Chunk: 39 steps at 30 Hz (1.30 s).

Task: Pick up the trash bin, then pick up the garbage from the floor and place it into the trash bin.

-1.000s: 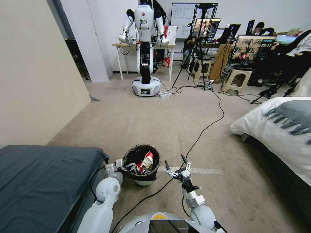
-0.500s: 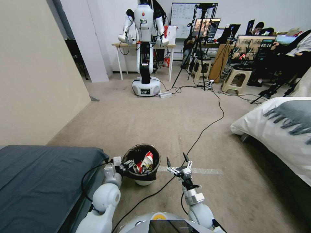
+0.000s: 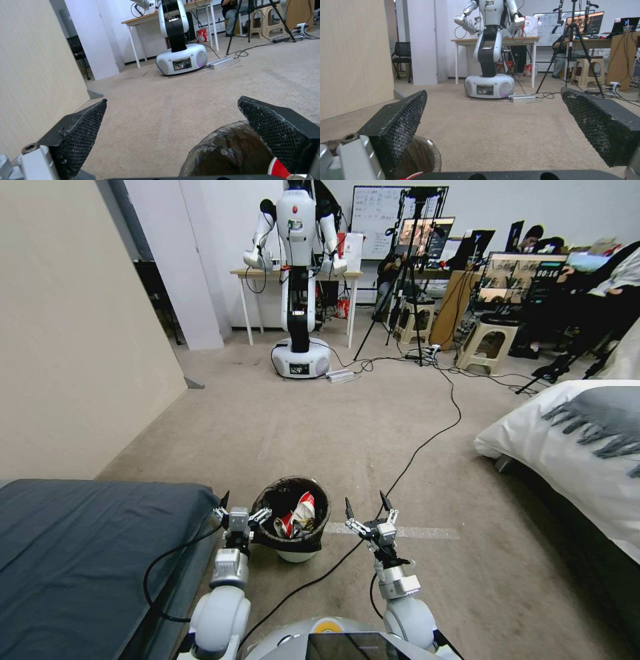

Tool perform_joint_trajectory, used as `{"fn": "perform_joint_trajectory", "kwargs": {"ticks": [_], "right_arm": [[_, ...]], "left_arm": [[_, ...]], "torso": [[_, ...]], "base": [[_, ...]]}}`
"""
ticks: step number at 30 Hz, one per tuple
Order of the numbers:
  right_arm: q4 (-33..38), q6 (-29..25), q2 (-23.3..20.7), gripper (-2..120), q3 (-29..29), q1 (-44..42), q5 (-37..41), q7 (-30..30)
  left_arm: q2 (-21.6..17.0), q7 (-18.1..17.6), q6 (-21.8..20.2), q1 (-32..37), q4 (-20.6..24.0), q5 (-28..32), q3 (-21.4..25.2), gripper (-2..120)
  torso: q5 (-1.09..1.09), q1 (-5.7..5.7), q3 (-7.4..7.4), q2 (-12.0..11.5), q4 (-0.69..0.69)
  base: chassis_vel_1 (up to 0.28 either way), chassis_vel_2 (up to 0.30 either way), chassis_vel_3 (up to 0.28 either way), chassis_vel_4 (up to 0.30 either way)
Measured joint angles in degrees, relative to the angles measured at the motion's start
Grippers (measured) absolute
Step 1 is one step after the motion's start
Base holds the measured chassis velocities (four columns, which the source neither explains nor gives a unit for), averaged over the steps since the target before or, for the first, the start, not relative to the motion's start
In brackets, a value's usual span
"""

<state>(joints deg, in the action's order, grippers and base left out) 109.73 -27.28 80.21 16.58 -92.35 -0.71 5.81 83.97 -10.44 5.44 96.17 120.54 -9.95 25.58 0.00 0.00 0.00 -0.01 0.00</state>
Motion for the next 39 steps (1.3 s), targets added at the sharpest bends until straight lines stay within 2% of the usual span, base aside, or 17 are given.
{"fn": "perform_joint_trajectory", "kwargs": {"ticks": [10,39], "right_arm": [[-0.60,0.05,0.77,100,1.43,0.88,-1.35,1.15],[-0.53,0.76,0.95,100,1.48,0.88,-2.13,2.00]], "left_arm": [[0.32,-0.10,2.46,1.24,-0.97,-0.25,-0.13,100],[0.44,-0.12,2.37,1.28,-1.05,-0.37,-0.15,100]], "torso": [[0.00,0.00,0.00,0.00,0.00],[0.00,0.00,0.00,0.00,0.00]], "base": [[0.000,0.000,0.000,0.000],[0.000,0.000,0.000,0.000]]}}
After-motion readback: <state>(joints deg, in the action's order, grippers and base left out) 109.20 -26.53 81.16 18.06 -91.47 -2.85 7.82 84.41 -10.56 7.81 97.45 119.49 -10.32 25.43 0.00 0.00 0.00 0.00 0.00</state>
